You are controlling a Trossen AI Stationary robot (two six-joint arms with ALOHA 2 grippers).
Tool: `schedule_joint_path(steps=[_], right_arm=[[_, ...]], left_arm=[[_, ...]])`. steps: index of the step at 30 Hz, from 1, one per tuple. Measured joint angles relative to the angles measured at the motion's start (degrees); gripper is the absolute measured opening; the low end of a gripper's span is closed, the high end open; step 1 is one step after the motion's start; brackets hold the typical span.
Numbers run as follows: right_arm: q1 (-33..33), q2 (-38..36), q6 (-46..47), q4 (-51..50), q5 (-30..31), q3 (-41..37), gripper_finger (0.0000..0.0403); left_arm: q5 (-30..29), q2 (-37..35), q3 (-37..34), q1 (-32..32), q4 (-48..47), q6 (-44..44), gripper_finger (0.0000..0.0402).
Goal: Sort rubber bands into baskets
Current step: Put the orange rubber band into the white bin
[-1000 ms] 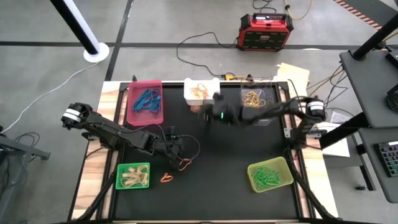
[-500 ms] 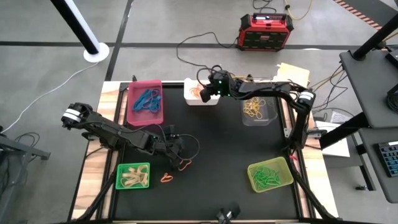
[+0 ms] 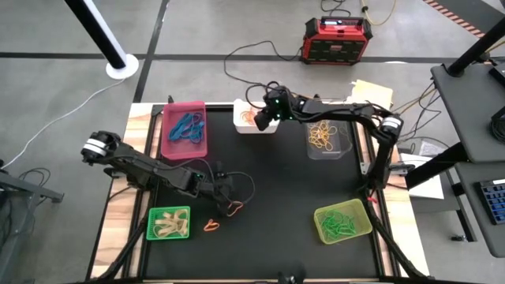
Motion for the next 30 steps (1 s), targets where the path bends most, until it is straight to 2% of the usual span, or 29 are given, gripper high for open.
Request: schedule_joint_path(steps=[8, 11, 18, 23, 30], right_arm=[[8.5, -9.07, -2.72, -7.68, 1.15, -2.37, 0.0159], [13.67, -12.57, -2.67, -10.01, 6.03, -3.62, 0.0153], [26.68, -19.32, 0.27, -11.03, 21.98, -9.44, 0.0141], [33.02, -23.25, 4.5, -10.48, 23.61, -13.49, 0.0139], [37.87, -25.88, 8.4, -9.69, 27.4, -17.21, 0.0141]], left_arm=[[15.01, 1.85, -0.02, -0.15, 0.06, 1.64, 0.0111], [19.66, 3.22, -0.02, -0.66, 0.03, 0.4, 0.0111], [18.78, 7.31, -0.02, -1.29, 0.8, -7.65, 0.0111], [17.35, 10.5, -0.04, -1.31, 3.67, -8.72, 0.0111], [14.97, 14.82, 1.72, -1.48, 3.6, -9.27, 0.0101]])
